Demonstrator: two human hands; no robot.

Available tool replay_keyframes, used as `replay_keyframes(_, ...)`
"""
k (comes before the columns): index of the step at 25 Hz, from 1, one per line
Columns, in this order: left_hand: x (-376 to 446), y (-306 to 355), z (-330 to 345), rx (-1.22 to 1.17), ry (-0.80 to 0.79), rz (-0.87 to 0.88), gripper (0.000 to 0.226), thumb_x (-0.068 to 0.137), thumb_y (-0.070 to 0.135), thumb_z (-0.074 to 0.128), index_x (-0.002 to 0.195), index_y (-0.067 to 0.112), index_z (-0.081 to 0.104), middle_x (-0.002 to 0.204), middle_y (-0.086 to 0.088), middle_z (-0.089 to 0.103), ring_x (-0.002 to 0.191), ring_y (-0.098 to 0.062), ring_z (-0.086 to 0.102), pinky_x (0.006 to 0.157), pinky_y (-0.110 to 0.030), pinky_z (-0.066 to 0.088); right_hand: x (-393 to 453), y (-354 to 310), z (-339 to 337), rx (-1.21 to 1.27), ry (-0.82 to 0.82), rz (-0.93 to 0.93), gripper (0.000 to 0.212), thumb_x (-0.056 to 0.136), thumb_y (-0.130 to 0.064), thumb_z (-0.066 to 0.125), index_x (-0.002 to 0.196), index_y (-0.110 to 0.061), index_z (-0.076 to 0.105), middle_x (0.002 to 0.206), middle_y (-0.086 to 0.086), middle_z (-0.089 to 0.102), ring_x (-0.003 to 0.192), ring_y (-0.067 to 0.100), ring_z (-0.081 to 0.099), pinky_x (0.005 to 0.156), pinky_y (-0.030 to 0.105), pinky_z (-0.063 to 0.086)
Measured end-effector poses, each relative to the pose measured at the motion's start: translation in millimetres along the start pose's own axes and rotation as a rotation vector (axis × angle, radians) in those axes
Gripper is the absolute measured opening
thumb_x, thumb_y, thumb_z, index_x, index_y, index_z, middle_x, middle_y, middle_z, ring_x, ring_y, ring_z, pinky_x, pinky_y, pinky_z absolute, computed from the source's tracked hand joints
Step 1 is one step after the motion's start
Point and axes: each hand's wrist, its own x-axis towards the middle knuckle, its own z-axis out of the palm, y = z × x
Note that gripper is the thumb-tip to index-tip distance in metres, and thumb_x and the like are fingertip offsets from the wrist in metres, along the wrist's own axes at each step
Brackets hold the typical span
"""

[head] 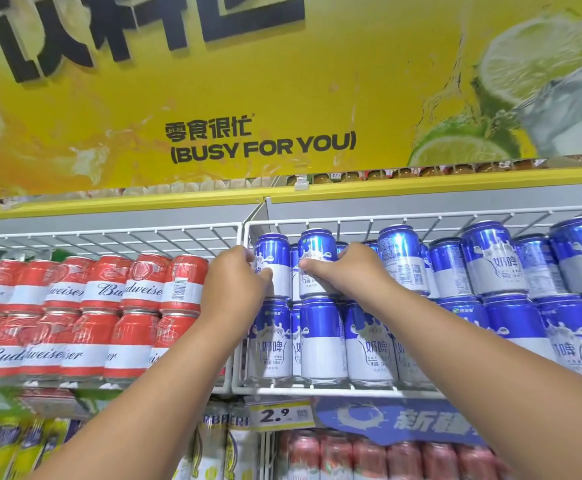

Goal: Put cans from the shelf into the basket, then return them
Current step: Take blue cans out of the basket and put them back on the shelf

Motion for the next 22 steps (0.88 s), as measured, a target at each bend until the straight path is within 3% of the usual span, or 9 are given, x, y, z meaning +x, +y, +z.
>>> replay_keyframes(2,-2,-1,-1,-0.003,-0.024,0.008,0.022,0.080,0.028,0.076,0.095,0.015,0.068,0.086,0.000,0.069,0.082,-0.023,0.065,0.074,-0.034,0.054,-6,2,-1,0.007,0.019,-0.014,0.065,0.062,-0.074,0.074,0.089,-0.020,0.053,0.086,0.001,0.055,0.072,0.018,0.055,0.058,0.030,0.041)
replay_keyframes(4,-4,-2,-2,-0.004,-0.056,0.031,0.021,0.080,0.032,0.075,0.091,0.016,0.067,0.087,0.000,0.068,0.083,-0.023,0.064,0.072,-0.034,0.052,-14,3,-5,0.010,0.060,-0.049,0.071,0.069,-0.072,0.072,0.110,-0.016,0.056,0.099,0.001,0.054,0.092,0.021,0.058,0.075,0.033,0.048)
replay_keyframes(7,-9,-3,-2,0.038,-0.088,0.112,0.020,0.083,0.036,0.072,0.085,0.018,0.065,0.091,-0.001,0.064,0.087,-0.024,0.061,0.070,-0.032,0.045,-25,10,-6,-0.060,0.146,-0.142,0.072,0.080,-0.066,0.065,0.129,-0.014,0.055,0.118,0.001,0.060,0.107,0.022,0.060,0.087,0.035,0.049)
replay_keyframes(11,-33,-8,1,0.138,-0.058,0.338,0.033,0.091,0.038,0.063,0.117,0.018,0.070,0.117,-0.008,0.061,0.115,-0.030,0.054,0.091,-0.041,0.049,-50,32,-9,-0.210,0.216,-0.329,0.058,0.093,-0.053,0.056,0.136,-0.014,0.054,0.135,0.004,0.056,0.126,0.020,0.051,0.102,0.033,0.041)
replay_keyframes(14,-58,-13,3,0.245,-0.086,0.435,0.050,0.093,0.040,0.063,0.138,0.019,0.061,0.142,-0.010,0.052,0.134,-0.031,0.042,0.106,-0.045,0.042,-81,56,-16,-0.406,0.154,-0.465,0.063,0.096,-0.051,0.053,0.146,-0.013,0.044,0.152,0.003,0.040,0.144,0.018,0.029,0.115,0.035,0.031)
replay_keyframes(17,-88,-12,1,0.334,-0.180,0.411,0.055,0.095,0.045,0.059,0.146,0.024,0.053,0.155,-0.010,0.043,0.144,-0.030,0.033,0.116,-0.046,0.035,-113,84,-33,-0.526,0.112,-0.535,0.069,0.096,-0.054,0.050,0.151,-0.016,0.036,0.162,0.002,0.024,0.151,0.018,0.012,0.120,0.042,0.026)
replay_keyframes(22,-180,7,-1,0.320,-0.156,0.379,0.053,0.092,0.041,0.066,0.141,0.020,0.060,0.148,-0.016,0.051,0.137,-0.036,0.044,0.110,-0.047,0.041,-174,152,-58,-0.584,0.086,-0.584,0.073,0.096,-0.056,0.049,0.153,-0.015,0.031,0.165,0.005,0.016,0.153,0.022,0.009,0.122,0.041,0.021)
